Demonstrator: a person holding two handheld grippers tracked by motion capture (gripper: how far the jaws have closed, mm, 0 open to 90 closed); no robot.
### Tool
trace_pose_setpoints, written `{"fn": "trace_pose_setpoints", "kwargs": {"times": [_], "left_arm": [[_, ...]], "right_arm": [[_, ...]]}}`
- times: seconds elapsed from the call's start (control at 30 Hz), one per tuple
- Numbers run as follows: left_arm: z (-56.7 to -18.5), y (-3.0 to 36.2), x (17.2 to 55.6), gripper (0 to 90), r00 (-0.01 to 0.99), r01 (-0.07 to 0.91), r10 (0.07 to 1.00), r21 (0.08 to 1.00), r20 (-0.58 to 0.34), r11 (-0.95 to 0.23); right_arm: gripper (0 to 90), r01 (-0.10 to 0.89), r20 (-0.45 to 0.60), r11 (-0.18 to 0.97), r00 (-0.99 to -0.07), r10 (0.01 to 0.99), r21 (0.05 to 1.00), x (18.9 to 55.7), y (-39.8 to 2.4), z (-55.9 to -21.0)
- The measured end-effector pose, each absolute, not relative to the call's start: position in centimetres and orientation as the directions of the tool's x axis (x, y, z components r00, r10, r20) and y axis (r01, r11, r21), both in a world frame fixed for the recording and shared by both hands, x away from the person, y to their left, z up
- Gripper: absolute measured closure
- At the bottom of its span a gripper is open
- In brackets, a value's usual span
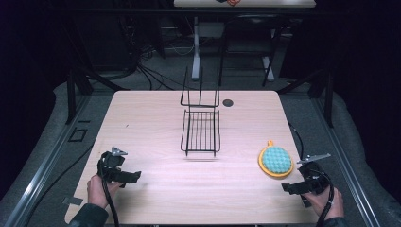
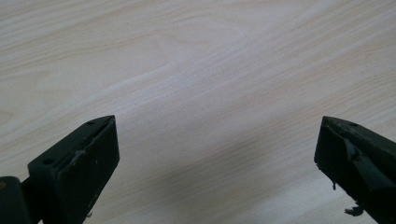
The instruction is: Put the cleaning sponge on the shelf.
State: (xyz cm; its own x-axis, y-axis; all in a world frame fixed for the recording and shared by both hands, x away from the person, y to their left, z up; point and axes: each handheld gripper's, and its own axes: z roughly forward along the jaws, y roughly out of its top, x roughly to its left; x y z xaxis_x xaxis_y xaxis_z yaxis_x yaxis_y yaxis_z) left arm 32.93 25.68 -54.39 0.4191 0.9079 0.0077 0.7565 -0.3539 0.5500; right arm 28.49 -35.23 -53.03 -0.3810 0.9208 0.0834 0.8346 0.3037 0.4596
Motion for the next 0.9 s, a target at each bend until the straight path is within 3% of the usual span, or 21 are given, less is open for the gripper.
{"fn": "trace_pose_setpoints", "kwargs": {"times": [0.9], "left_arm": [[-54.6, 25.4, 33.2, 0.1, 0.426, 0.756, 0.905, 0.547, 0.004, -0.359]], "right_arm": [[5.1, 0.807, 0.079, 0.315, -0.404, 0.911, 0.499, 29.7, -35.0, -52.1]]}}
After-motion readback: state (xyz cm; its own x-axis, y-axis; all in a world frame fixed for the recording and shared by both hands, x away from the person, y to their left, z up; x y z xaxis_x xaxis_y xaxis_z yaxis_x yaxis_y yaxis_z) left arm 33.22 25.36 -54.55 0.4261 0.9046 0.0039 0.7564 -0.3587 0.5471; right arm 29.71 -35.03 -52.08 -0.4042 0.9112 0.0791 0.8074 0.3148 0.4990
